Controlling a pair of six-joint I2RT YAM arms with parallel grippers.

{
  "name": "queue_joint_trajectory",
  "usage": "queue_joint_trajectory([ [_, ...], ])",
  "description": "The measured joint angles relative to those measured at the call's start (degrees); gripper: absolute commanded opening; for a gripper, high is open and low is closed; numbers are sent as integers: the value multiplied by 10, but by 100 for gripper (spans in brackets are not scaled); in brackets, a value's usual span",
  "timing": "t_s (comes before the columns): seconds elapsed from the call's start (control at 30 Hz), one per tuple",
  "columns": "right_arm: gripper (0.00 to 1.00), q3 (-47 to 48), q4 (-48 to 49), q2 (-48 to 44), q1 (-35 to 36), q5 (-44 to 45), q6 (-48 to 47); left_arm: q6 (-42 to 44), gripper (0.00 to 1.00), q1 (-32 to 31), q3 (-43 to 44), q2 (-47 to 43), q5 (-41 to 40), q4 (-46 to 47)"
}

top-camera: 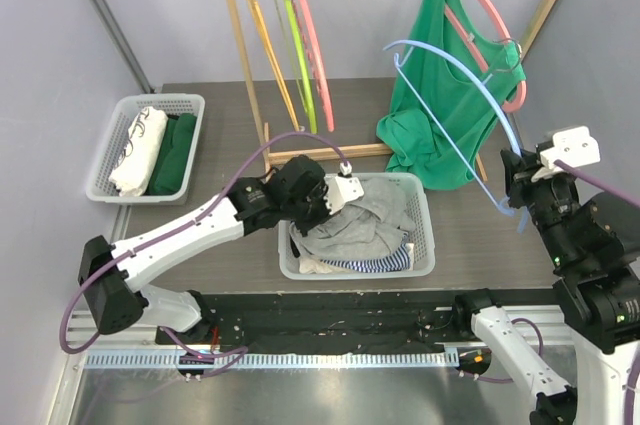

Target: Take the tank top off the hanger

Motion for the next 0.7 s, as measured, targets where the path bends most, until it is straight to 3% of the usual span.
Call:
queue_joint_trajectory([
  [0.2,1,3,11,39,2,-4,-29,7,7,7,-111,10,-26,59],
  [0.27,1,3,14,49,2,-4,-37,12,33,8,-130,12,-31,72],
  [0.3,1,3,16,51,2,-4,-41,16,61,8,-139,12,-34,80],
  [0.37,1,3,21,56,3,-4,-48,24,100,8,-150,13,-37,90],
  [0.53,1,7,37,70,3,-13,-61,26,100,8,-149,13,-39,88],
  [0.7,1,35,49,108,3,-28,-66,25,100,8,-89,10,-32,40],
])
